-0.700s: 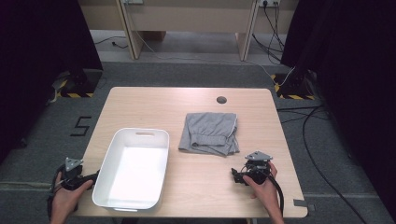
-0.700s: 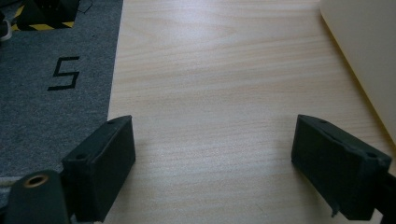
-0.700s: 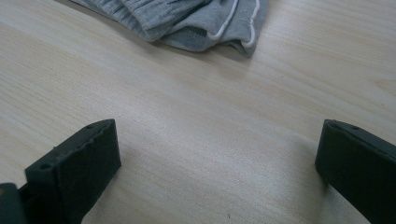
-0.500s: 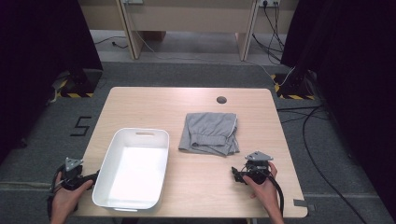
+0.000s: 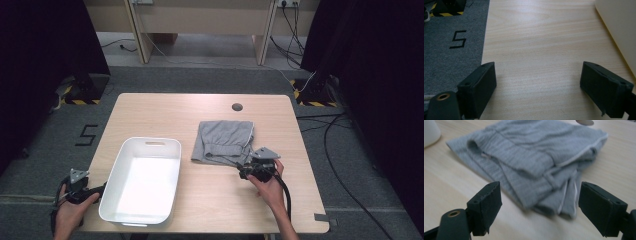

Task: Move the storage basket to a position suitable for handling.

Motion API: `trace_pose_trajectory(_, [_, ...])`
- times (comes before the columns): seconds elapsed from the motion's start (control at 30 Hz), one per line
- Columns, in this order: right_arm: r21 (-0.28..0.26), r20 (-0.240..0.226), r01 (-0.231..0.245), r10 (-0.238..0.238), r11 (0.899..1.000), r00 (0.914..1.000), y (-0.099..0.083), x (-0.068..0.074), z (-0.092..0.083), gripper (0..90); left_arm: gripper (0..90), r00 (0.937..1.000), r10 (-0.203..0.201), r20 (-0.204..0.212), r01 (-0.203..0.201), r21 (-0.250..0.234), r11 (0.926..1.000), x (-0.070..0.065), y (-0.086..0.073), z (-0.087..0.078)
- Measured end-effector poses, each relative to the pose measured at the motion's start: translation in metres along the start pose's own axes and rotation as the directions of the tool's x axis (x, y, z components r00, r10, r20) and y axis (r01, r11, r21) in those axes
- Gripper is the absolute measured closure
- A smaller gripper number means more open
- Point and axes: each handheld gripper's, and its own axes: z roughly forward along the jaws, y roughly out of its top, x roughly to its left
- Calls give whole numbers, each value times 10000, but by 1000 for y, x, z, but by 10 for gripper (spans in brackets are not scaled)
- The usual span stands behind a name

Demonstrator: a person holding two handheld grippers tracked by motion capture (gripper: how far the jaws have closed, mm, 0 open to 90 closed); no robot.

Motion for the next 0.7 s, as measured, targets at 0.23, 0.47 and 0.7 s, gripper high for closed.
trace_pose_trajectory(0.23, [7, 32, -10, 10, 10000, 10000, 41, 5, 33, 210, 128, 10000, 10, 17, -10, 22, 10000, 0, 0, 0])
trace_pose_trajectory(0.47, [393, 108, -184, 180, 9991, 9998, 61, 1, 63, 223, 128, 10000, 15, 19, -15, 23, 10000, 0, 0, 0])
trace_pose_trajectory(0.7, [1216, 418, -621, 574, 9906, 9975, 65, -10, 94, 222, 128, 10000, 14, 20, -14, 22, 10000, 0, 0, 0])
